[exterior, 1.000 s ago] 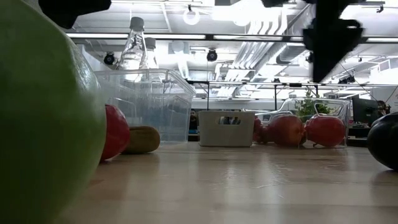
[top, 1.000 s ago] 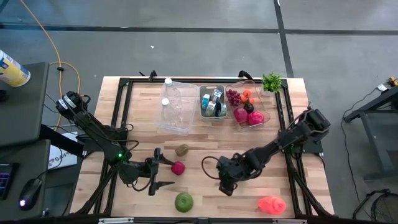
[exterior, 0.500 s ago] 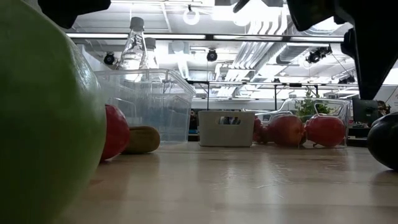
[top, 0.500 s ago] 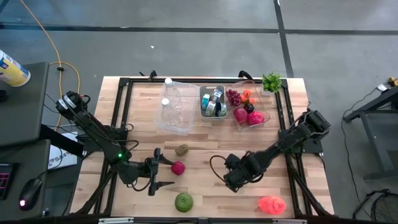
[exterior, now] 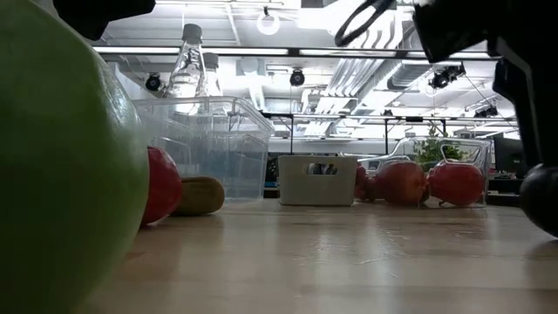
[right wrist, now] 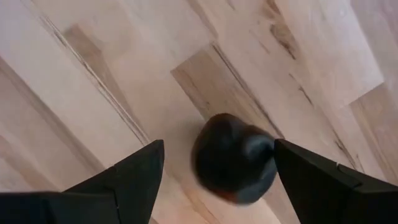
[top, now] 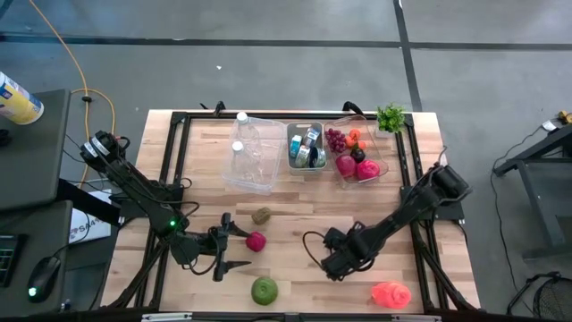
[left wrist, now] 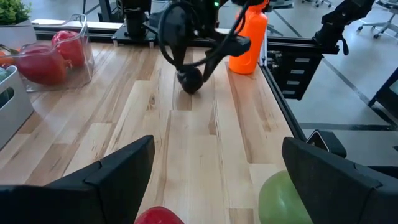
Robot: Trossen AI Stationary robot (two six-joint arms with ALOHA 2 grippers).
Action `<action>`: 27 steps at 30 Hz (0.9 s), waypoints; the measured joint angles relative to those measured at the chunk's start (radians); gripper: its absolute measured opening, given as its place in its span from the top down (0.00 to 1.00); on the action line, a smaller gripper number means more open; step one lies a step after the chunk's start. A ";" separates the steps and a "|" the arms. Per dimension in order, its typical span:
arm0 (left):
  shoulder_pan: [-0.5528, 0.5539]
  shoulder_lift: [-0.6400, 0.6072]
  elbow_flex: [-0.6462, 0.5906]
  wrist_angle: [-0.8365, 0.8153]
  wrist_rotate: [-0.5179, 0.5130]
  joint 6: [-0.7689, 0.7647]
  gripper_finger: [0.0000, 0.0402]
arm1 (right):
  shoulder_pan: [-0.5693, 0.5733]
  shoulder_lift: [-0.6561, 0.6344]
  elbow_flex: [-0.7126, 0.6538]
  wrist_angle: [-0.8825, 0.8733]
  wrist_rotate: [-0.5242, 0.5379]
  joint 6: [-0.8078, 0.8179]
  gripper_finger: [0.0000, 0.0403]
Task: Pick & Place Food Item
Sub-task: Put the plum into the right transparent bin
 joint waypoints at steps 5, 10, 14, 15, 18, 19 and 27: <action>0.000 0.000 0.000 0.000 0.000 0.000 0.14 | 0.006 0.039 0.000 -0.016 -0.006 0.019 0.28; 0.000 0.000 0.001 0.001 0.000 0.000 0.14 | 0.004 0.090 0.000 -0.032 -0.049 0.033 0.28; 0.000 0.000 0.001 0.007 0.000 0.000 0.14 | 0.005 0.124 0.000 -0.032 -0.095 0.025 0.28; 0.000 0.000 0.001 0.007 0.000 0.000 0.14 | 0.005 0.132 0.000 -0.033 -0.105 0.025 0.28; 0.000 0.000 0.001 0.011 0.000 0.000 0.14 | 0.004 0.145 0.001 -0.034 -0.135 0.022 0.28; 0.000 0.000 0.001 0.011 0.000 0.000 0.14 | 0.004 0.147 0.002 -0.034 -0.138 0.020 0.28; 0.000 0.000 0.001 0.019 0.000 0.000 0.14 | 0.004 0.147 0.002 -0.026 -0.137 0.017 0.41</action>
